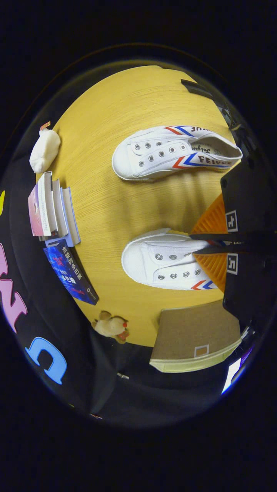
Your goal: Open the storage box then place both shoes into the box .Put the left shoe in first, then the right shoe, with the right side of both shoes facing outward in a uniform manner.
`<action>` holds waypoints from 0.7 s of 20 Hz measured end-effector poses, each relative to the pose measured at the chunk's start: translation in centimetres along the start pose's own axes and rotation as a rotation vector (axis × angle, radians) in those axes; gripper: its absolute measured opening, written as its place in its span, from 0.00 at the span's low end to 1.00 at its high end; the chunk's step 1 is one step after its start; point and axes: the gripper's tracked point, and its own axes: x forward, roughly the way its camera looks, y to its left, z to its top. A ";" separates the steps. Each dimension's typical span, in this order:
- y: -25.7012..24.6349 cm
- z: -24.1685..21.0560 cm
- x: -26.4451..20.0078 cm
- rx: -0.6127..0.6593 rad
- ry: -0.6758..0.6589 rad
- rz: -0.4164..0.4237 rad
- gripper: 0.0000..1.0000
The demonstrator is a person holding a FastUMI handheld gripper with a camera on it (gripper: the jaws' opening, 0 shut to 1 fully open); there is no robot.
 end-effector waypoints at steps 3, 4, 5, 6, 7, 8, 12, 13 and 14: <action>3.8 1.2 -2.7 -0.039 -0.038 0.040 0.05; 5.4 1.5 -3.6 -0.052 -0.050 0.060 0.05; 7.1 2.0 -4.5 -0.060 -0.064 0.085 0.06; 9.0 2.4 -5.4 -0.067 -0.076 0.113 0.05; 11.0 2.9 -6.4 -0.076 -0.092 0.142 0.05; 12.8 3.3 -7.3 -0.092 -0.103 0.171 0.05; 20.1 3.2 -9.5 -0.128 -0.109 0.274 0.05; 21.7 2.8 -9.7 -0.129 -0.100 0.297 0.05; 23.2 2.3 -9.8 -0.128 -0.089 0.316 0.05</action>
